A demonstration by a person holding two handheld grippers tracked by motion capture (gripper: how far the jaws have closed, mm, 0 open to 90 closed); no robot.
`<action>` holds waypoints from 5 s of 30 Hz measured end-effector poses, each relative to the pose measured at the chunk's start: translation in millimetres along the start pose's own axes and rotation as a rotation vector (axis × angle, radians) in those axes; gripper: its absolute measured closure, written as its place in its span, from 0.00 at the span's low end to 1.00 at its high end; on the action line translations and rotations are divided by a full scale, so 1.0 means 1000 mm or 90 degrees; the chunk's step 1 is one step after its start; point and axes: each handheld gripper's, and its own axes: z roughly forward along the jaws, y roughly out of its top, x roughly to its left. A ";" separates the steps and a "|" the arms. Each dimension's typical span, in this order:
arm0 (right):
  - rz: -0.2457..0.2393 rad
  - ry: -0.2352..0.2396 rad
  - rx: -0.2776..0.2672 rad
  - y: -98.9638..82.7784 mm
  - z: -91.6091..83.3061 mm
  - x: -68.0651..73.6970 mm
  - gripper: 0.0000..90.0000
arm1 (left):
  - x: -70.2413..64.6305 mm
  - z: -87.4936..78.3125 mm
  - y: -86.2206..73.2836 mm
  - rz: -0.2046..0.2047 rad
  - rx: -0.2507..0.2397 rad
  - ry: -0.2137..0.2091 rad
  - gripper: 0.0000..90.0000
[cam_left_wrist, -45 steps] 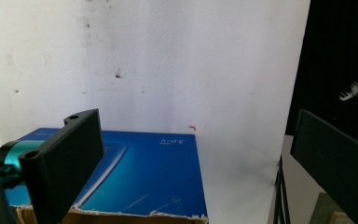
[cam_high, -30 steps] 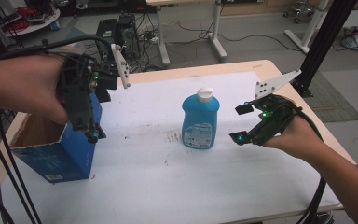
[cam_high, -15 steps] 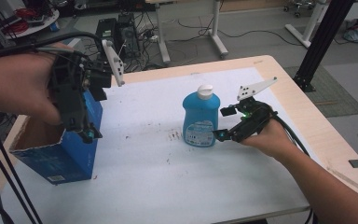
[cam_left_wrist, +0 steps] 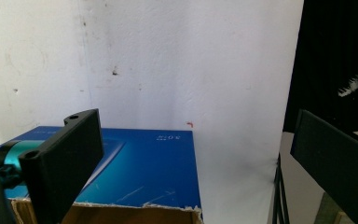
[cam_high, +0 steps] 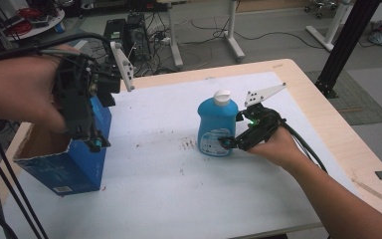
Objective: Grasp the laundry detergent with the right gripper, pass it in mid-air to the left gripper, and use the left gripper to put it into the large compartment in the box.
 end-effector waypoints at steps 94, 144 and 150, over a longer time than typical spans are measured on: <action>-0.112 0.065 -0.068 0.017 -0.001 0.022 0.52 | -0.003 0.002 0.003 -0.002 0.000 0.000 0.03; -0.186 0.215 -0.039 0.072 0.043 0.129 0.51 | -0.024 0.013 0.067 0.047 -0.049 -0.033 0.03; -0.190 0.219 -0.039 0.075 0.051 0.131 0.51 | -0.026 0.016 0.068 0.047 -0.044 -0.034 0.03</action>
